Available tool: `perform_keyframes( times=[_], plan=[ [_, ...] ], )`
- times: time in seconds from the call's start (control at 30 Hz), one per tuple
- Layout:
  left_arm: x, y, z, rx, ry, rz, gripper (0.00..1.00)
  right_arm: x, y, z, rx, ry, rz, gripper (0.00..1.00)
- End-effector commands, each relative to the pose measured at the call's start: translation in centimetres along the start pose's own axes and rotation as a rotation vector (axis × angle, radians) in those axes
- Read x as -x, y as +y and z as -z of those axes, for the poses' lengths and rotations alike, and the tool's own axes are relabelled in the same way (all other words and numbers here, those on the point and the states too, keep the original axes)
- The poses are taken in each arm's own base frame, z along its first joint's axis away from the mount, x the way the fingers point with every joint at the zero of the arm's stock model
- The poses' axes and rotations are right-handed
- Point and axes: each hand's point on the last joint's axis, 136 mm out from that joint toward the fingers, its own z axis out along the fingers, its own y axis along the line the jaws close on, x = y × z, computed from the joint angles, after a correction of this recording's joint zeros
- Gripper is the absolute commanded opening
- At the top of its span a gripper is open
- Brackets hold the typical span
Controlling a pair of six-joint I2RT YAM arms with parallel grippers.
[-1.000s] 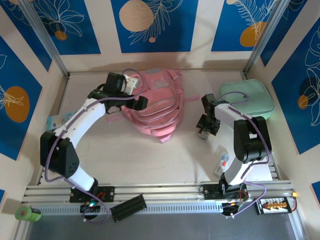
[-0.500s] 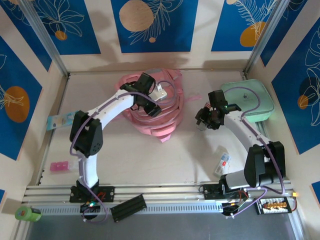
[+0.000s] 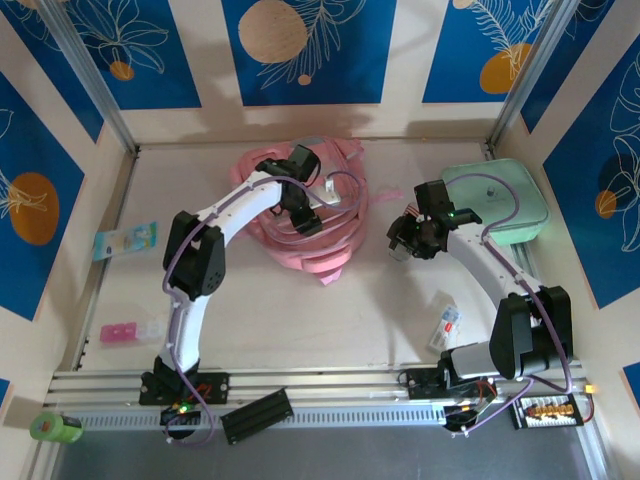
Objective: Pack the student bag
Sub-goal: Open the student bag at the center of the table.
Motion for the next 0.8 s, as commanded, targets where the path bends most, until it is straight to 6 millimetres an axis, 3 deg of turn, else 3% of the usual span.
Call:
perform_keyframes(
  times=[0.0,0.03,0.2,0.43,0.6,0.77],
  plan=[
    [0.1,0.1,0.3,-0.008,0.005,-0.024,0.67,0.0,0.9,0.5,0.043,-0.011,-0.005,0.54],
    [0.2,0.4,0.2,0.008,0.003,-0.018,0.65,0.1,0.9,0.5,0.044,-0.012,-0.008,0.54],
    [0.7,1.9,0.5,0.076,-0.002,0.006,0.34,0.1,1.1,0.7,0.057,-0.015,-0.013,0.53],
    [3.1,2.1,5.1,0.133,-0.141,0.012,0.0,0.3,2.1,1.6,0.119,-0.041,0.004,0.53],
    [5.2,1.3,8.9,0.123,-0.273,0.04,0.0,0.0,4.4,2.1,0.244,-0.039,0.042,0.53],
    [8.2,0.0,14.4,0.082,-0.475,0.109,0.0,-0.9,8.6,3.7,0.411,-0.025,0.131,0.53]
  ],
)
